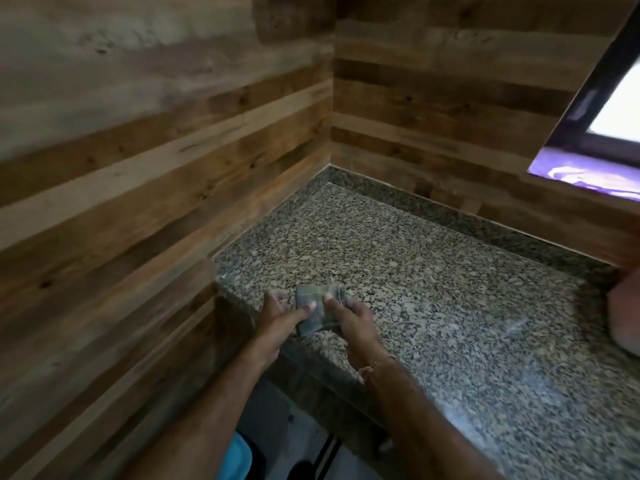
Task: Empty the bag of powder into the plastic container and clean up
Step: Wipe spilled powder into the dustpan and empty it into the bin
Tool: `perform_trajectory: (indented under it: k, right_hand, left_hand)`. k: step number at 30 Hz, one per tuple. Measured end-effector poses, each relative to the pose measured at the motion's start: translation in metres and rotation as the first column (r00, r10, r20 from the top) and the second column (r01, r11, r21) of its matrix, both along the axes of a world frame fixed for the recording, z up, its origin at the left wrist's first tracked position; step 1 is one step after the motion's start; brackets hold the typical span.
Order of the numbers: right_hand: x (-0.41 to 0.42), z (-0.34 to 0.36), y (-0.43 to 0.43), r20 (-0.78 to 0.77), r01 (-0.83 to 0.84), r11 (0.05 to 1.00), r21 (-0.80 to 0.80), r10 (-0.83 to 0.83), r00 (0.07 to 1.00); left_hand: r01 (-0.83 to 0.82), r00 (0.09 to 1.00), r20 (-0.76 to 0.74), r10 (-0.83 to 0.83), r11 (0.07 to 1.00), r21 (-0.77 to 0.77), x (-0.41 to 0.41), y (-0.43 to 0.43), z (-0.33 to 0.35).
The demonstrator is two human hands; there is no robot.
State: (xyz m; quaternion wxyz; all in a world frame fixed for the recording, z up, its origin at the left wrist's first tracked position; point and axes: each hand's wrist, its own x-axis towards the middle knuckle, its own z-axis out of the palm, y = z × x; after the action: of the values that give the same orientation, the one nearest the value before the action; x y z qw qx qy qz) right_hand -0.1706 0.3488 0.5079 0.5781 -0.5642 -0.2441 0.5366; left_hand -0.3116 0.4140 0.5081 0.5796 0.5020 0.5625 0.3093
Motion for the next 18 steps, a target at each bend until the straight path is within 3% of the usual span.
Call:
perform_trajectory:
  k: [5, 11, 18]
  right_hand:
    - [0.01, -0.013, 0.032, 0.001, 0.052, 0.999, -0.005, -0.052, 0.999]
    - [0.022, -0.021, 0.058, -0.036, 0.113, 0.994, -0.005, -0.113, 0.993]
    - [0.038, -0.025, 0.072, -0.032, 0.126, 0.991, -0.034, -0.127, 0.991]
  left_hand:
    - [0.088, 0.996, 0.003, -0.088, 0.996, -0.009, 0.017, 0.043, -0.02]
    - [0.134, 0.968, 0.245, -0.062, 0.948, -0.289, 0.04, 0.088, -0.032]
    - [0.191, 0.953, 0.289, -0.089, 0.919, -0.345, 0.063, 0.111, -0.028]
